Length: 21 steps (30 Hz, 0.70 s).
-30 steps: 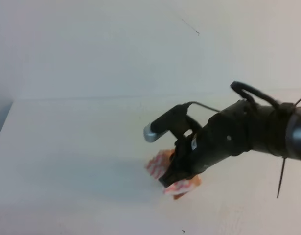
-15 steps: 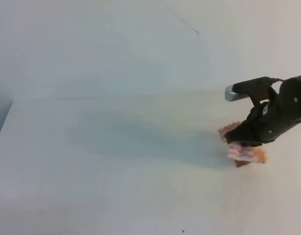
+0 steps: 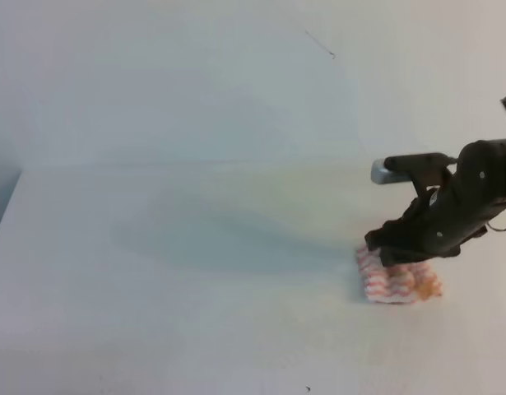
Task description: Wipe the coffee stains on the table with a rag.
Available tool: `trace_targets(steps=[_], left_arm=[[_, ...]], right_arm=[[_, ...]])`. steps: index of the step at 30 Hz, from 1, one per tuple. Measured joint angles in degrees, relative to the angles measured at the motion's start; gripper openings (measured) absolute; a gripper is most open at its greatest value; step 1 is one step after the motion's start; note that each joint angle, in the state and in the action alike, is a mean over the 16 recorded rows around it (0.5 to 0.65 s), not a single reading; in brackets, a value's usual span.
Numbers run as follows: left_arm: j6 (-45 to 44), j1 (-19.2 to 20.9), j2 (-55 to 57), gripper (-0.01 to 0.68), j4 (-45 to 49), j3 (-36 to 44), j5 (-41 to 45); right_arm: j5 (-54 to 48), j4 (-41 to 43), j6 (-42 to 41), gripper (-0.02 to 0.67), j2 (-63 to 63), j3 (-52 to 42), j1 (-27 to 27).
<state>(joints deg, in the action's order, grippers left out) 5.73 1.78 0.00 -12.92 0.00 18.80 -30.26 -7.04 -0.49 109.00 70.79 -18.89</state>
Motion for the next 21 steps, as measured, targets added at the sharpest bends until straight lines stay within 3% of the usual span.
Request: trace_targets(steps=[4, 7, 11, 21], left_arm=[[0.00, 0.00, 0.00, -0.001, 0.00, 0.00, 0.00], [0.00, 0.00, 0.00, -0.001, 0.00, 0.00, 0.00], [0.00, 0.00, 0.00, -0.001, 0.00, 0.00, 0.00], [0.00, 0.00, 0.00, -0.001, 0.00, 0.00, 0.00]], right_arm=[[-0.95, 1.96, 0.39, 0.378, -6.24, 0.00, 0.00], [-2.16, 4.95, 0.69, 0.374, -12.85, 0.01, 0.00], [-5.04, 10.33, 1.08, 0.318, -22.28, -0.02, 0.00], [-13.67, 25.71, 5.67, 0.063, -43.39, -3.44, 0.00]])
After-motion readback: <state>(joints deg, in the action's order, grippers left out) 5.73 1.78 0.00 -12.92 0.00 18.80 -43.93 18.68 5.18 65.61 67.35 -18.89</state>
